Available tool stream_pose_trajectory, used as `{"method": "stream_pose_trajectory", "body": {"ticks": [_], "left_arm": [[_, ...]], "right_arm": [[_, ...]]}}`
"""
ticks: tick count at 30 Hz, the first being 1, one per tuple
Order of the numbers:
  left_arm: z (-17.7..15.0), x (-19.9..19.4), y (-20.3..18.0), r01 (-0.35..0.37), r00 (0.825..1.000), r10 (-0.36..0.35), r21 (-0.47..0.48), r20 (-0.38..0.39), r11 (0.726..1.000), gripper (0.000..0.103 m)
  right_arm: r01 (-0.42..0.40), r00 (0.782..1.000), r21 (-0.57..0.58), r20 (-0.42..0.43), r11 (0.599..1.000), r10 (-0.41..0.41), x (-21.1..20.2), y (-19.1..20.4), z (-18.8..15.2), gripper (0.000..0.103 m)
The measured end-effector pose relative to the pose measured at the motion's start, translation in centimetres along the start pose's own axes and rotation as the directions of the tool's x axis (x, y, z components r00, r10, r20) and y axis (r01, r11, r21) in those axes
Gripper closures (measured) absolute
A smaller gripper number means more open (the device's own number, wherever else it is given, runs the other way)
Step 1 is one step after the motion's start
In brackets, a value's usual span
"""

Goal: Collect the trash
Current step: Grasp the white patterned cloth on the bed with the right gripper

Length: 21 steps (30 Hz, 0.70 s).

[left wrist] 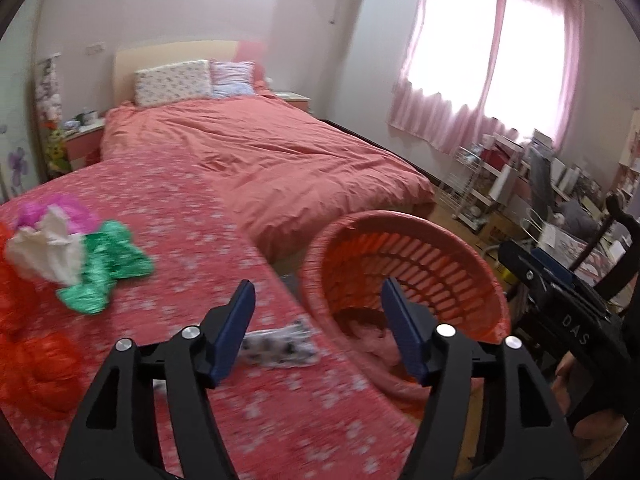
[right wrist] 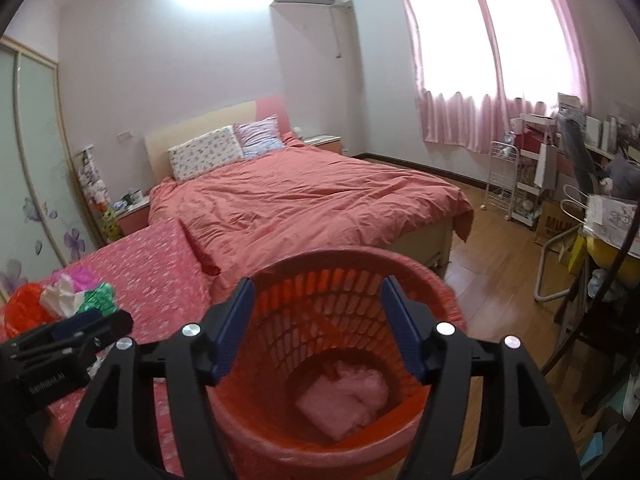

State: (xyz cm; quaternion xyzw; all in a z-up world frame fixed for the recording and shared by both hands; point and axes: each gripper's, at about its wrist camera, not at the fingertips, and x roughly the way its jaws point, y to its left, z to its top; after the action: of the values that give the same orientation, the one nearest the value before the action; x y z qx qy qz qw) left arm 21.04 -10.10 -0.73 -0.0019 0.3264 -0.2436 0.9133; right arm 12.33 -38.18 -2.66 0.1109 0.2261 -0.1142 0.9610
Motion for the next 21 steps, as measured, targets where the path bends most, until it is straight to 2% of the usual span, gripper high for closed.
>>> {"method": "stream_pose_trajectory", "body": {"ticks": [7,14,21], "left_arm": [[-1.1,-3.2,5.3,-0.133,0.991,0.134,-0.071,0.013,0.989,0.032],[-2.8,-7.1,11.6,-0.272,0.960,0.278,-0.154,0.023,0.950,0.032],[-4.8,-10.2,16.8,-0.353,0.929,0.369,-0.243,0.021,0.903,0.032]], "right_arm": [[-0.107,0.993,-0.064,-0.052,0.992,0.104,0.1,6.0,-1.2,0.039],[-0.219,0.969,-0.113,-0.144,0.969,0.202,1.0,12.1,-3.0,0.039],[-0.276,0.941,-0.161,-0.248,0.948,0.232,3.4,18.1,-5.1,0.046]]}}
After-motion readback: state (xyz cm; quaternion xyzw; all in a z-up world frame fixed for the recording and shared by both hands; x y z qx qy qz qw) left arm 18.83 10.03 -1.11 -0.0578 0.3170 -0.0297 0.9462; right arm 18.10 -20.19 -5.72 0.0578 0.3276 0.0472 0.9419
